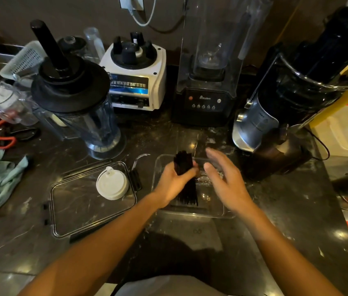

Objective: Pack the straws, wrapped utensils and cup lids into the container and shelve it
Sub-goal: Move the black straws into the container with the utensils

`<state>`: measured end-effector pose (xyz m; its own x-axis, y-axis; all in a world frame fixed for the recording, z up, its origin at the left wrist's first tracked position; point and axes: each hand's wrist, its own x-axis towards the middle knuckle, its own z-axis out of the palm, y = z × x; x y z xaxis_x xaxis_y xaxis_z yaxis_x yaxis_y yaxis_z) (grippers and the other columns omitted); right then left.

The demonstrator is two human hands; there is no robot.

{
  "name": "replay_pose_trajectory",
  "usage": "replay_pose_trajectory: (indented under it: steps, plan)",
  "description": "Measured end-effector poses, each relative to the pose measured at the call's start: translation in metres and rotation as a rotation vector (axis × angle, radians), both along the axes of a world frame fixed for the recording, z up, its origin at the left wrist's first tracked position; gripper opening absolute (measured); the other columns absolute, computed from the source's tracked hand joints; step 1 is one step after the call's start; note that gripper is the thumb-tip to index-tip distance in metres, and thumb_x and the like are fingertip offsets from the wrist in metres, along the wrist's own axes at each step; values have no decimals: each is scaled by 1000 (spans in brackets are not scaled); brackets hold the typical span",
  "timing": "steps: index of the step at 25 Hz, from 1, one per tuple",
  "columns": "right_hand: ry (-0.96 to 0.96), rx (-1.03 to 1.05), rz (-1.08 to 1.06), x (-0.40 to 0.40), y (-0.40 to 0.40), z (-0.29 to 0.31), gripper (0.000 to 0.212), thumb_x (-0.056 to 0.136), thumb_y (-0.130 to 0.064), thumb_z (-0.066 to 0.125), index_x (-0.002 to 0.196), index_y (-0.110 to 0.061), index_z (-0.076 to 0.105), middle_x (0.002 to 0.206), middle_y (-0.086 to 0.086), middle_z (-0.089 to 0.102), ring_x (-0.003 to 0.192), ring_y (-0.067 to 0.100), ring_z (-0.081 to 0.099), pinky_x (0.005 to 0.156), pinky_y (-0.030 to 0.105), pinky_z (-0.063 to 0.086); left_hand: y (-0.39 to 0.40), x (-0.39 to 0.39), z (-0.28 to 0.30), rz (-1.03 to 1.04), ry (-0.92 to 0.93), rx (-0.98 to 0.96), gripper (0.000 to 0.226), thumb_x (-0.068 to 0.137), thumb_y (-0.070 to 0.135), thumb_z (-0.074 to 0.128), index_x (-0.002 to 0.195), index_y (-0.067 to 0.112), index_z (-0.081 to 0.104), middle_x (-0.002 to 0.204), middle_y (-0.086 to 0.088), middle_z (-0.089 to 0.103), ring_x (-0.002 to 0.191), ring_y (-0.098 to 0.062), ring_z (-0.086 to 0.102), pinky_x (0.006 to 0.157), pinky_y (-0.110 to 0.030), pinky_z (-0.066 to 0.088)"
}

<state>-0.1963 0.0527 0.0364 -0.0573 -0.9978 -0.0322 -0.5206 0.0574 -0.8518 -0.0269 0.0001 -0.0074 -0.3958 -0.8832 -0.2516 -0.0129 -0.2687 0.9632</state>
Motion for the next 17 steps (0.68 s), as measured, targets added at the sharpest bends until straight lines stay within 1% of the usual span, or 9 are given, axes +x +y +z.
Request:
replay_pose_trajectory:
  steps: [1,3,5,6,8,10,11,13,17]
  plan:
    - [-17,54,-38,-3,2,-4,57,99,-38,65,151,-25,48,151,-10,51,138,0,48,116,38,43,-4,1,5,60,75,49,16,96,12,69,112,14,70,109,-8,74,112,-23,71,107,-46,52]
    - [86,186,34,-6,6,-11,71,89,-44,76,151,-25,47,146,-15,51,133,1,49,113,34,44,-15,3,17,139,260,159,16,97,7,66,113,8,65,105,-13,72,111,-29,70,108,-49,51]
    - [160,262,109,-2,5,-15,81,82,-49,81,151,-28,43,137,-18,52,127,2,51,105,28,46,-26,4,26,134,419,213,16,99,3,62,114,6,61,104,-12,70,115,-31,69,110,-47,50]
    - [152,275,108,0,3,-17,79,80,-50,82,148,-30,45,131,-18,56,120,1,55,100,26,50,-30,2,31,111,467,230,14,99,3,60,113,6,61,105,-13,70,118,-31,68,111,-44,49]
    - [85,285,82,5,-2,-20,55,81,-44,83,128,-29,57,108,-16,66,96,-1,63,82,24,54,-33,-1,36,58,499,272,10,100,3,59,109,5,63,109,-13,71,124,-30,67,112,-43,47]
    - [-52,300,75,9,-6,-23,21,87,-29,79,100,-18,66,78,-10,64,68,3,60,63,26,48,-31,-2,37,47,480,327,10,100,5,60,107,10,65,112,-13,73,125,-30,67,110,-44,48]
    - [-135,312,87,10,-7,-24,14,90,-21,76,94,-13,66,70,-7,61,62,5,59,60,26,46,-31,-1,37,54,471,350,11,100,6,60,107,12,66,112,-12,74,124,-30,67,109,-44,49]
    - [-230,350,131,10,-7,-22,5,94,-13,71,92,-11,67,67,-6,63,64,6,62,62,24,50,-32,4,35,52,474,387,14,99,8,62,110,14,67,113,-10,75,122,-30,68,107,-45,51]
    - [-226,485,242,-2,-10,-24,5,96,-13,69,101,-11,66,77,1,66,73,15,67,71,29,58,-42,21,30,157,591,431,24,99,17,64,123,16,62,113,-11,75,119,-30,69,103,-46,53]
